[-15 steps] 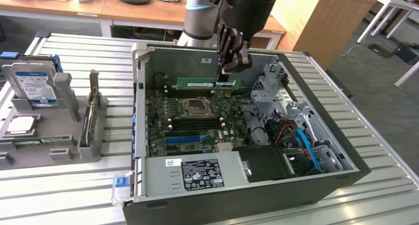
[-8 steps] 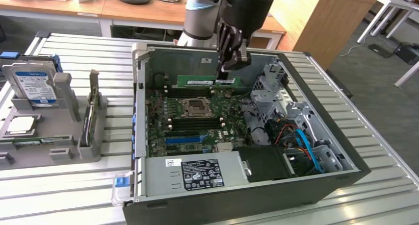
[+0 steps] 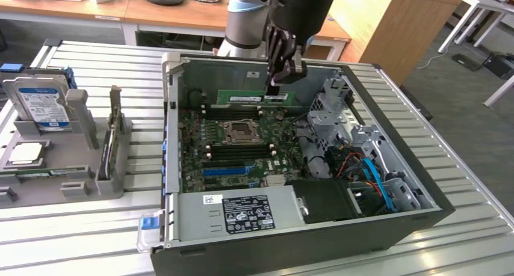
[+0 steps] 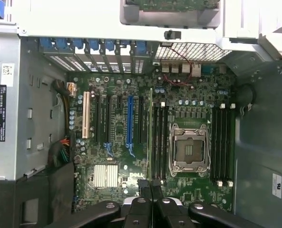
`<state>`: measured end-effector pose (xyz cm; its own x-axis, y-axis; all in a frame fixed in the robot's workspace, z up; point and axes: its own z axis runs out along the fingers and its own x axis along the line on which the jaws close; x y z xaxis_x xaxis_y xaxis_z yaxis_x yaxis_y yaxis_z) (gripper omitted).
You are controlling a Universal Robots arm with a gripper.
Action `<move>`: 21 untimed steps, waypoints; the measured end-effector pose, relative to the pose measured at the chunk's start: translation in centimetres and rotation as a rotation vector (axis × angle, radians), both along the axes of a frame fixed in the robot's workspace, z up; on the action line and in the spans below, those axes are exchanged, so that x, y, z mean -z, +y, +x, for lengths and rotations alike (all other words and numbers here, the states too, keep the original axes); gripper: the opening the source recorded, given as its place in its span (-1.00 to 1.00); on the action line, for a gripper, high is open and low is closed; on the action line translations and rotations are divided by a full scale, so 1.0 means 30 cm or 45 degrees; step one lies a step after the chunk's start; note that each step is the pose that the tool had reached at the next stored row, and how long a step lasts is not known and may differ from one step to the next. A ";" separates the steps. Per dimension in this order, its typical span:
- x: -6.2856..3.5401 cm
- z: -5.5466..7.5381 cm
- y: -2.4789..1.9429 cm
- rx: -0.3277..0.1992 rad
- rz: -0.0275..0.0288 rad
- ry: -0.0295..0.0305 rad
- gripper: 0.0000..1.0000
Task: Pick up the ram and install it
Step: 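Pick up the ram and move it above insertion slot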
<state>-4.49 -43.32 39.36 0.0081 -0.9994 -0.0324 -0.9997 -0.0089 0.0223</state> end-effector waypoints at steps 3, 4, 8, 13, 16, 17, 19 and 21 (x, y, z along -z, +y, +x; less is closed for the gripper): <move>0.001 0.002 0.010 0.000 0.0000 0.0000 -0.76; 0.001 0.003 0.013 0.000 -0.0001 0.0000 -0.76; 0.003 0.005 0.028 0.000 0.0000 0.0000 -0.76; 0.005 0.009 0.044 0.000 -0.0001 0.0000 -0.76; 0.006 0.011 0.053 0.000 -0.0001 0.0000 -0.76; 0.006 0.011 0.056 0.000 -0.0001 0.0000 -0.76; 0.007 0.012 0.061 0.000 -0.0001 0.0000 -0.76; 0.008 0.013 0.065 0.000 0.0000 0.0000 -0.76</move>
<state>-4.10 -41.36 39.13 0.0081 -0.9994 -0.0324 -0.9997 -0.0089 0.0223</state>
